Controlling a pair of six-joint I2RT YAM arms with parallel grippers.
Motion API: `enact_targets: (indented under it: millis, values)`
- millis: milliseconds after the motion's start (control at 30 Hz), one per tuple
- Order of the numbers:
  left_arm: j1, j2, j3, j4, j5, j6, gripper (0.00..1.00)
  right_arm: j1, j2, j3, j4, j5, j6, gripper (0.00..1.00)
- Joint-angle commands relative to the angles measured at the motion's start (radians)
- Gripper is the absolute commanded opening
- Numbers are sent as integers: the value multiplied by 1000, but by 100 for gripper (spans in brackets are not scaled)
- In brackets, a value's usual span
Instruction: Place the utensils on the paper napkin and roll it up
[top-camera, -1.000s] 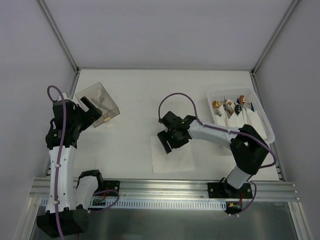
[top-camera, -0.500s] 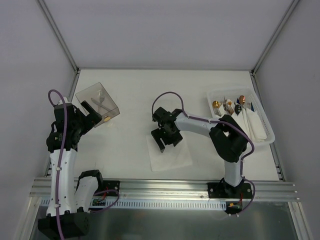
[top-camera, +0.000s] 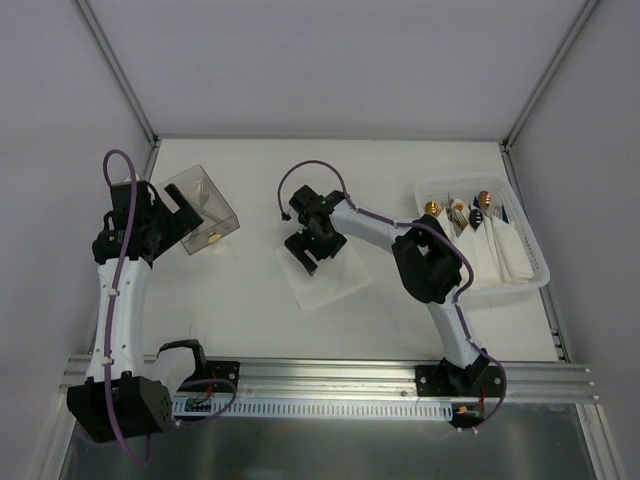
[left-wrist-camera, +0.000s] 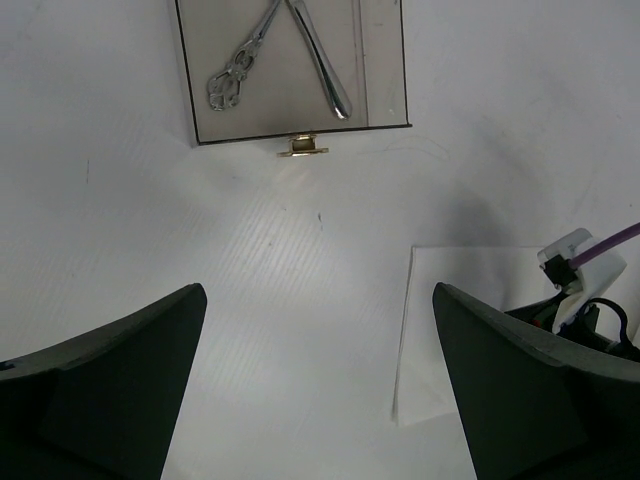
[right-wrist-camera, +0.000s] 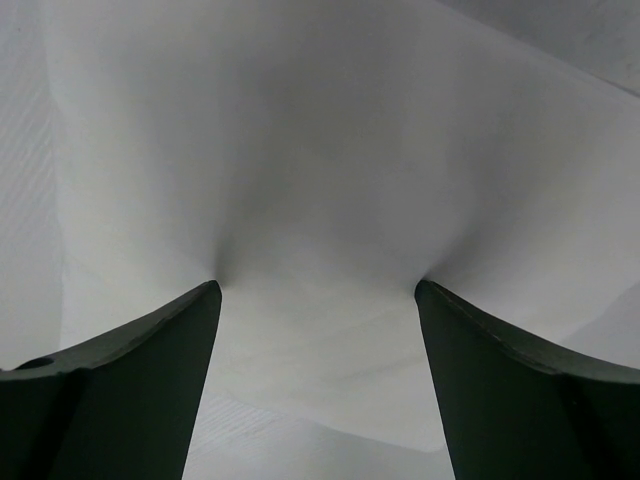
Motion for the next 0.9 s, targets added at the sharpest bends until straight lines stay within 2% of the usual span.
enact_targets:
  millis: [0, 400, 633, 867]
  values:
    - [5, 69, 99, -4, 4, 36, 99, -19, 66, 134, -91, 13, -84, 84]
    - [12, 210, 192, 2, 34, 23, 99, -67, 156, 297, -161, -17, -169, 86]
    - [14, 296, 254, 3, 42, 25, 99, -67, 128, 322, -134, -80, -211, 88]
    - [12, 416, 371, 0, 120, 85, 99, -69, 113, 374, -143, -109, -315, 88]
